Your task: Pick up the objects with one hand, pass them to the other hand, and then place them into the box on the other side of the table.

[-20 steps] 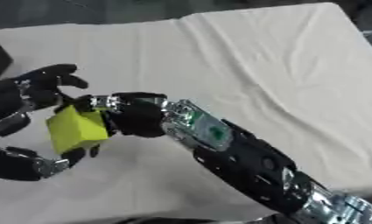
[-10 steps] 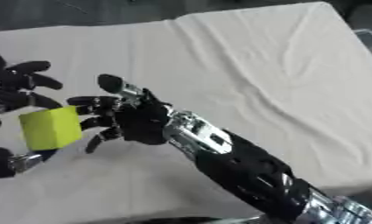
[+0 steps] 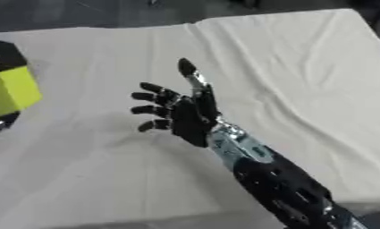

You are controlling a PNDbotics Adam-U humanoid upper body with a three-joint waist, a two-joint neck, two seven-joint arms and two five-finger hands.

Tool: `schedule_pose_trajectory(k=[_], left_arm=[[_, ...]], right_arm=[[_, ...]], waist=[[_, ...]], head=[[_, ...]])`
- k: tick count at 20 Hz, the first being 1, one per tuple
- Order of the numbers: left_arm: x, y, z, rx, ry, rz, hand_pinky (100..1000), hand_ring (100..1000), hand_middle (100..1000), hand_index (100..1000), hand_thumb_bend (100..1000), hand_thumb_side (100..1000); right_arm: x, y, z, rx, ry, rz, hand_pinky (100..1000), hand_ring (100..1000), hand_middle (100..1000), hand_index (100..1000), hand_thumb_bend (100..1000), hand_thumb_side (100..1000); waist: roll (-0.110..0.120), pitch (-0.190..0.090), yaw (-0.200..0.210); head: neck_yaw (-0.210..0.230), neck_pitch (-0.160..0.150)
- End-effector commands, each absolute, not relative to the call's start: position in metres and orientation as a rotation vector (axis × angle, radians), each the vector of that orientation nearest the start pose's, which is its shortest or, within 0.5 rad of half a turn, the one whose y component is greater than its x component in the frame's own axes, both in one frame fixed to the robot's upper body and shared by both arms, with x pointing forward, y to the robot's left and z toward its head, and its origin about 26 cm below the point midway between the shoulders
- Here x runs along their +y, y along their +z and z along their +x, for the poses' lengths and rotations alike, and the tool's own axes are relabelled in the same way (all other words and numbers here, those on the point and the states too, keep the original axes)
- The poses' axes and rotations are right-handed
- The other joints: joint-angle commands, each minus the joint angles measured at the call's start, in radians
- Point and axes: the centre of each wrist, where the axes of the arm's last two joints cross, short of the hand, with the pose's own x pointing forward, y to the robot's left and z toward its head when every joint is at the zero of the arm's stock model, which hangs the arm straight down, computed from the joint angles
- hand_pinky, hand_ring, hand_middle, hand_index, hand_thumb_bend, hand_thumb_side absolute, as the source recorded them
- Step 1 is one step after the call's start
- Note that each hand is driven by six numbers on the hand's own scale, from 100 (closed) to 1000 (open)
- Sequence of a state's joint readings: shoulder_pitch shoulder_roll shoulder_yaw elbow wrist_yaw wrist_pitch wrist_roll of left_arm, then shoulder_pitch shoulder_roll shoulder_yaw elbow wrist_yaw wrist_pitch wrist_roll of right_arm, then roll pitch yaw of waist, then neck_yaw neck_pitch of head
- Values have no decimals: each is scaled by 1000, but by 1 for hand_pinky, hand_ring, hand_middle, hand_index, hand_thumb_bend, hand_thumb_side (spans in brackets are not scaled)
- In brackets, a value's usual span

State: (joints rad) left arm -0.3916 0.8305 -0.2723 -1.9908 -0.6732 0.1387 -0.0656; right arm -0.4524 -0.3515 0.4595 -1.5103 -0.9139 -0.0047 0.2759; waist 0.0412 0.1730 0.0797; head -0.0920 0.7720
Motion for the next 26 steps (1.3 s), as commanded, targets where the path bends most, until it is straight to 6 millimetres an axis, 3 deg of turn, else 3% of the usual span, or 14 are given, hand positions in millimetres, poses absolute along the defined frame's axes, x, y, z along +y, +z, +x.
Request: schedule_pose_trajectory(k=[1, 3, 4, 8, 10, 13, 14, 15, 16, 19, 23, 25, 26], left_arm=[[291, 256, 295, -1684, -1176, 1401, 757, 1000, 760, 565, 218, 100], [304, 260, 303, -1486, -1061, 1515, 757, 1000, 761, 574, 253, 100], [315, 258, 313, -1382, -1004, 1544, 754, 1000, 773, 590, 228, 100], [381, 236, 362, -997, -760, 1616, 750, 1000, 786, 626, 210, 100], [414, 225, 372, -874, -664, 1642, 749, 1000, 788, 632, 210, 100], [450, 213, 373, -775, -551, 1681, 743, 1000, 799, 731, 227, 100], [458, 209, 371, -755, -524, 1684, 742, 1000, 805, 745, 231, 158], [463, 206, 371, -746, -504, 1683, 741, 1000, 815, 785, 278, 303], [466, 204, 370, -748, -488, 1683, 742, 1000, 832, 837, 417, 492], [466, 204, 369, -799, -469, 1698, 752, 1000, 868, 944, 711, 712], [459, 218, 367, -908, -471, 1706, 759, 1000, 890, 975, 786, 777], [450, 229, 363, -976, -480, 1713, 766, 1000, 891, 978, 817, 700], [447, 233, 361, -1003, -493, 1712, 776, 1000, 896, 981, 812, 598]], right_arm=[[-188, 99, 354, -1631, 354, 978, 671, 882, 902, 1000, 465, 897], [-189, 103, 351, -1672, 375, 965, 668, 881, 898, 1000, 345, 866], [-189, 106, 350, -1693, 390, 962, 667, 879, 893, 1000, 268, 846], [-186, 118, 344, -1779, 455, 963, 663, 876, 883, 1000, 109, 800], [-186, 123, 341, -1817, 483, 953, 661, 876, 880, 1000, 100, 784], [-188, 129, 336, -1869, 517, 930, 660, 873, 874, 1000, 100, 769], [-190, 130, 334, -1885, 522, 921, 660, 873, 873, 1000, 100, 767], [-191, 130, 333, -1896, 525, 913, 659, 872, 871, 1000, 100, 766], [-193, 130, 331, -1906, 527, 904, 658, 872, 870, 1000, 100, 761], [-197, 127, 328, -1916, 523, 881, 656, 866, 861, 1000, 100, 765], [-204, 120, 326, -1913, 497, 853, 654, 863, 856, 1000, 100, 773], [-208, 118, 325, -1918, 483, 834, 653, 862, 853, 1000, 100, 760], [-211, 117, 325, -1921, 476, 823, 652, 860, 848, 1000, 100, 756]], waist=[[3, -21, -10], [2, -22, -27], [1, -22, -37], [-10, -10, -92], [-15, 1, -118], [-18, 19, -148], [-18, 25, -156], [-19, 29, -163], [-20, 32, -168], [-27, 31, -175], [-29, 20, -167], [-28, 12, -159], [-28, 7, -155]], head=[[90, -20], [130, -38], [145, -46], [196, -79], [215, -90], [234, -110], [241, -118], [247, -123], [252, -127], [257, -125], [244, -115], [233, -107], [227, -102]])
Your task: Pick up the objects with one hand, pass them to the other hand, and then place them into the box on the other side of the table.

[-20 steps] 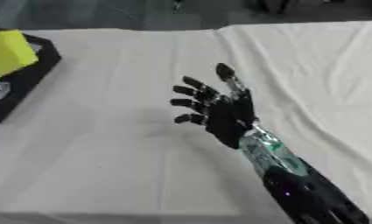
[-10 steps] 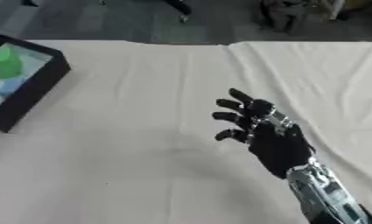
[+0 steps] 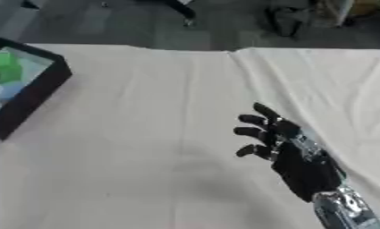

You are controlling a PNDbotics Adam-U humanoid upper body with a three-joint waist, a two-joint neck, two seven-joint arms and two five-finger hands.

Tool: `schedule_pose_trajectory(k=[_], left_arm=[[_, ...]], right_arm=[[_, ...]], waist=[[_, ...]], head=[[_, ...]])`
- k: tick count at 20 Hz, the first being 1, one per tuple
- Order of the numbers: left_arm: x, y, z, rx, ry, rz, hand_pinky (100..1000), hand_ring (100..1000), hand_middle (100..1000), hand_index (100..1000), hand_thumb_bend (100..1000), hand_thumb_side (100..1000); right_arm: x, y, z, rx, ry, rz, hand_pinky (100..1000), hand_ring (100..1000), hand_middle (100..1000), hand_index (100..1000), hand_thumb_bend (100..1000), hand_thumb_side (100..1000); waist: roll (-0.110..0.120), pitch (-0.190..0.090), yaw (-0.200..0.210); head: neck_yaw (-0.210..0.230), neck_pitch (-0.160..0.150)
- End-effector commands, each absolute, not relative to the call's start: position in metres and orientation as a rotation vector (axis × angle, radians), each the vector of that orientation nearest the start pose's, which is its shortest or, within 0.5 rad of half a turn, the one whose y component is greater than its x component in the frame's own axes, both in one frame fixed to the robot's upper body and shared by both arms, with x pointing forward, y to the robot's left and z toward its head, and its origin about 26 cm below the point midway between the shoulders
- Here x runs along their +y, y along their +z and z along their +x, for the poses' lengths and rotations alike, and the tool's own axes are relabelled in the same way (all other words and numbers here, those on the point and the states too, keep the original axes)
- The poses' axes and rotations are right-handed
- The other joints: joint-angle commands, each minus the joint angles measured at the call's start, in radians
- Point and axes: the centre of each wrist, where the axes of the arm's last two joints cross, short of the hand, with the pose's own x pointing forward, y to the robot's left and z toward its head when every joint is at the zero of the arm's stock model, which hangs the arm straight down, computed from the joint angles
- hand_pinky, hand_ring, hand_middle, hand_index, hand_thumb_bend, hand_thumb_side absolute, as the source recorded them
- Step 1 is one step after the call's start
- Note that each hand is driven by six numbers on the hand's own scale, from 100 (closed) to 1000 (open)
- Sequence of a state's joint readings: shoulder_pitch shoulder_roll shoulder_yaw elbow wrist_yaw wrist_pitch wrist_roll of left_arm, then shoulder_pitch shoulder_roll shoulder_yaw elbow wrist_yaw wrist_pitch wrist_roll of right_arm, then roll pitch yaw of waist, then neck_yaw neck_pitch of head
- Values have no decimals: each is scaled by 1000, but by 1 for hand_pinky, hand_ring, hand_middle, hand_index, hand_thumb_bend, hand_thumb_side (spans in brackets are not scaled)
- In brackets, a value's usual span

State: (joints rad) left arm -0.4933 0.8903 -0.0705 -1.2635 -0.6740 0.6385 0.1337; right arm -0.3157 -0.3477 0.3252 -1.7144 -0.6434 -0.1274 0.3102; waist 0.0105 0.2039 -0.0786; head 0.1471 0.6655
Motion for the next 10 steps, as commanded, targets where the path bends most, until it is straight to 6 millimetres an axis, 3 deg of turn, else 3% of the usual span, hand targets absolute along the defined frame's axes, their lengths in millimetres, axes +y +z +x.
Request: schedule_pose_trajectory(k=[1, 4, 5, 6, 8, 10], left_arm=[[442, 236, 359, -1026, -511, 1704, 779, 1000, 902, 977, 791, 535], [418, 252, 347, -1183, -557, 1650, 772, 1000, 918, 951, 616, 401], [404, 258, 341, -1273, -567, 1625, 759, 1000, 920, 939, 487, 388], [387, 262, 332, -1397, -576, 1578, 741, 1000, 930, 931, 307, 442], [351, 263, 309, -1678, -568, 1417, 723, 1000, 933, 902, 205, 494], [327, 251, 294, -1929, -532, 1209, 711, 1000, 925, 884, 124, 567]], right_arm=[[-213, 116, 325, -1925, 469, 810, 651, 859, 842, 999, 100, 752], [-223, 114, 325, -1950, 445, 763, 646, 854, 824, 992, 100, 734], [-227, 114, 325, -1963, 435, 738, 643, 851, 818, 989, 100, 723], [-232, 114, 325, -1983, 421, 701, 638, 848, 812, 984, 100, 709], [-242, 116, 326, -2030, 396, 606, 632, 844, 805, 978, 100, 690], [-248, 117, 326, -2084, 381, 495, 628, 843, 802, 974, 100, 659]], waist=[[3, -29, 6], [1, -42, 17], [0, -47, 21], [-1, -51, 26], [-3, -57, 32], [-8, -60, 34]], head=[[-18, 10], [-44, 33], [-58, 45], [-76, 60], [-114, 89], [-150, 101]])
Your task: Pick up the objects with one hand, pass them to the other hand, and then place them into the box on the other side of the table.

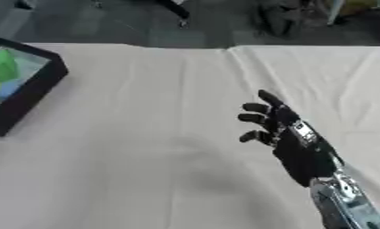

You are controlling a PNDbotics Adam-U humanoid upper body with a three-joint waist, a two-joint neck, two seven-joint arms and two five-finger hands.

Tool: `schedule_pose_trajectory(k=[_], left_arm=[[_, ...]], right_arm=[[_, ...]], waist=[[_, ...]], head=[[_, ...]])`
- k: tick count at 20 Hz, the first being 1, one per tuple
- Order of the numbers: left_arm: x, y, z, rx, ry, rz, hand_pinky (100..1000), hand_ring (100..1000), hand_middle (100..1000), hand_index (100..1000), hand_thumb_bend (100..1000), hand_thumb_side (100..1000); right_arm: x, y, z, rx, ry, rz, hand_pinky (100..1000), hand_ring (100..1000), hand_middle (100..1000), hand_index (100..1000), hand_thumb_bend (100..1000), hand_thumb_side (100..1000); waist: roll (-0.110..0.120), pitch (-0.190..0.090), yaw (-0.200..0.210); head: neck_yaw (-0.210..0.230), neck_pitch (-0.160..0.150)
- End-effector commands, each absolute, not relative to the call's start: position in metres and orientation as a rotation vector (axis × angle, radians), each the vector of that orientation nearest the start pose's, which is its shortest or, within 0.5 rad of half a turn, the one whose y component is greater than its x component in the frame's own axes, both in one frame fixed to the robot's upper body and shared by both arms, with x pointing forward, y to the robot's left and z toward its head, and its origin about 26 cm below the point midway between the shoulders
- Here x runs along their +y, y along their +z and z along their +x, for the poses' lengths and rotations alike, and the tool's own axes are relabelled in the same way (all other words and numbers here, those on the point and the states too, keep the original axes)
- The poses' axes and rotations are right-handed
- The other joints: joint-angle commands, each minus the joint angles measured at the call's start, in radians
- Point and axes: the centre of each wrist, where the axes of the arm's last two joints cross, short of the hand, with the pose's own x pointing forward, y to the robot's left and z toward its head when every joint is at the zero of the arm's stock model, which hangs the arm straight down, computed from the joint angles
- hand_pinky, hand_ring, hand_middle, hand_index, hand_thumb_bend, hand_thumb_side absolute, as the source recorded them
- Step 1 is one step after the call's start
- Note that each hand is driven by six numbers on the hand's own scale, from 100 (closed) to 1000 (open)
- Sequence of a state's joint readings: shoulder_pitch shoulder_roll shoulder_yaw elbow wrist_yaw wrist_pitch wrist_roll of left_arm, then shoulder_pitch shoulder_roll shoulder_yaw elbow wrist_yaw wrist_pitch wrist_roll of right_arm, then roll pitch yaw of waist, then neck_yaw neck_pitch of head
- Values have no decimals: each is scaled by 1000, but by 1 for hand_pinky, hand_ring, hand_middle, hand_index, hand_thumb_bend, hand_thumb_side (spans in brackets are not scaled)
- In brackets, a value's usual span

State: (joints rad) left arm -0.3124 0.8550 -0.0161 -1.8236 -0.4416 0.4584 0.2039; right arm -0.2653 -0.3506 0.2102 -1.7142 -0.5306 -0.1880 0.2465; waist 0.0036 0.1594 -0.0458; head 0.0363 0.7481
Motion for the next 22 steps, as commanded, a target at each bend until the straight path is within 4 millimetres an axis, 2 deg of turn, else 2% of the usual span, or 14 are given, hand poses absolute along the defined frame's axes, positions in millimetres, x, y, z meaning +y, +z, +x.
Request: schedule_pose_trajectory(k=[1, 2, 4, 6, 8, 10, 12, 19, 22], left_arm=[[319, 242, 292, -2043, -522, 1094, 712, 1000, 923, 883, 115, 595], [311, 233, 292, -2136, -517, 987, 711, 1000, 924, 882, 100, 636], [292, 213, 292, -2268, -499, 768, 711, 1000, 929, 872, 100, 797], [273, 197, 293, -2320, -472, 596, 714, 1000, 945, 869, 100, 848], [253, 182, 291, -2320, -434, 457, 719, 1000, 965, 869, 100, 1000], [233, 168, 288, -2278, -396, 339, 733, 1000, 990, 874, 107, 1000], [216, 160, 286, -2230, -367, 247, 735, 1000, 999, 880, 155, 1000], [187, 134, 274, -2080, -336, 51, 769, 1000, 1000, 856, 360, 1000], [176, 125, 275, -1999, -312, -20, 822, 1000, 1000, 868, 396, 1000]], right_arm=[[-249, 118, 326, -2110, 375, 439, 627, 842, 800, 972, 100, 646], [-249, 118, 325, -2130, 373, 389, 626, 842, 800, 970, 100, 639], [-248, 118, 325, -2162, 362, 306, 623, 839, 797, 961, 100, 624], [-246, 117, 324, -2179, 351, 250, 622, 838, 796, 957, 100, 614], [-242, 114, 323, -2187, 346, 207, 620, 838, 795, 952, 100, 605], [-237, 108, 320, -2186, 347, 174, 618, 838, 795, 949, 100, 600], [-234, 103, 318, -2181, 358, 147, 616, 838, 795, 949, 100, 598], [-230, 93, 312, -2165, 370, 105, 608, 835, 790, 944, 100, 597], [-229, 92, 312, -2159, 379, 97, 608, 836, 790, 944, 100, 594]], waist=[[-4, -16, 2], [-7, -16, 3], [-11, -16, 4], [-15, -16, 4], [-18, -15, 3], [-21, -15, -1], [-22, -13, 1], [-23, -3, 16], [-25, -1, 16]], head=[[-58, 20], [-74, 21], [-103, 22], [-120, 22], [-133, 22], [-139, 22], [-138, 22], [-119, 22], [-107, 22]])
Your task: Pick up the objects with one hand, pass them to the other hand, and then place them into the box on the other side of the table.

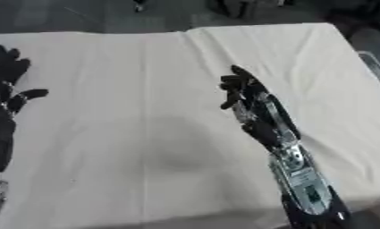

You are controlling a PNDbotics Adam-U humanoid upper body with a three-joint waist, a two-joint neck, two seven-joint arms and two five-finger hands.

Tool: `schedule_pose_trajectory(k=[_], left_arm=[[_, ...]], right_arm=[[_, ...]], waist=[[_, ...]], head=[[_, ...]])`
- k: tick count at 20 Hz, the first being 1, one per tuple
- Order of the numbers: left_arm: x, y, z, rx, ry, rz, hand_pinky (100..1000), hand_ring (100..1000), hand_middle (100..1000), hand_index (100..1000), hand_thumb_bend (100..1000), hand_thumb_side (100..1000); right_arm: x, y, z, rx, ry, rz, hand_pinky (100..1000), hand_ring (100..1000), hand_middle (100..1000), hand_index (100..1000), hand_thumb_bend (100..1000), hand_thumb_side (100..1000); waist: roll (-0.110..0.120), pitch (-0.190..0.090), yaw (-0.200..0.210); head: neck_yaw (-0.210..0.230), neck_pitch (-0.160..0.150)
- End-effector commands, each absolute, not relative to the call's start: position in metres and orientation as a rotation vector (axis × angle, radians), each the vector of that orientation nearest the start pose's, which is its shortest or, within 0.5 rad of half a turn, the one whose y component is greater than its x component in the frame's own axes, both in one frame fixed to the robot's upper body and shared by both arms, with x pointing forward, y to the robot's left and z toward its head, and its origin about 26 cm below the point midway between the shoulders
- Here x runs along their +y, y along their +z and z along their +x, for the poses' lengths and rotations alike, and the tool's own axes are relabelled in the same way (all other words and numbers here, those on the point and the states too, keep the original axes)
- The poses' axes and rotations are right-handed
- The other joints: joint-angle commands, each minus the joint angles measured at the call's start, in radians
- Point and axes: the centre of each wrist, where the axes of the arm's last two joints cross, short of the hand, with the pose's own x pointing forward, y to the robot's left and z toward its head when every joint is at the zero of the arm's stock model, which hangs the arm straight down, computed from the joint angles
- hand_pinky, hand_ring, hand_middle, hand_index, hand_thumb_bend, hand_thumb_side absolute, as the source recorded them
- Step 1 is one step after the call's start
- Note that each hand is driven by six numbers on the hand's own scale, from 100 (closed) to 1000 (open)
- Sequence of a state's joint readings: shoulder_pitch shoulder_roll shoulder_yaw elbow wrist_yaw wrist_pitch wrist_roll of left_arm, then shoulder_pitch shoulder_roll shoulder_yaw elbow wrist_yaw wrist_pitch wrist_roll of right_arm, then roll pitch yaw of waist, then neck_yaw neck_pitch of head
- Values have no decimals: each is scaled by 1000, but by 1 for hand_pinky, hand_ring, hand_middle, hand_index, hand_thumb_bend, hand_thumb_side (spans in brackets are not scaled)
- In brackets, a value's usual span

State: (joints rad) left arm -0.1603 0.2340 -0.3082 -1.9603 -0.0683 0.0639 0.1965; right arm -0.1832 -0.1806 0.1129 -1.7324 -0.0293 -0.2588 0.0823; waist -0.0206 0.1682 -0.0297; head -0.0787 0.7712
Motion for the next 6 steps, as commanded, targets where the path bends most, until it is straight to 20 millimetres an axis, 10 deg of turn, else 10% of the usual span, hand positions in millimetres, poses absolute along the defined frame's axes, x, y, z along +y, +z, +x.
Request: schedule_pose_trajectory(k=[1, 2, 6], left_arm=[[175, 123, 276, -1981, -306, -42, 830, 1000, 1000, 881, 439, 1000], [174, 123, 276, -1971, -311, -57, 828, 1000, 1000, 891, 521, 1000], [174, 125, 274, -2008, -331, -90, 776, 1000, 1000, 861, 270, 925]], right_arm=[[-229, 91, 311, -2158, 382, 96, 608, 836, 791, 944, 100, 594], [-229, 91, 311, -2157, 387, 96, 608, 836, 791, 944, 100, 592], [-228, 92, 311, -2159, 399, 96, 616, 842, 798, 953, 100, 586]], waist=[[-1, -10, 0], [-1, -10, 0], [1, -9, 0]], head=[[8, -1], [9, -1], [13, -1]])
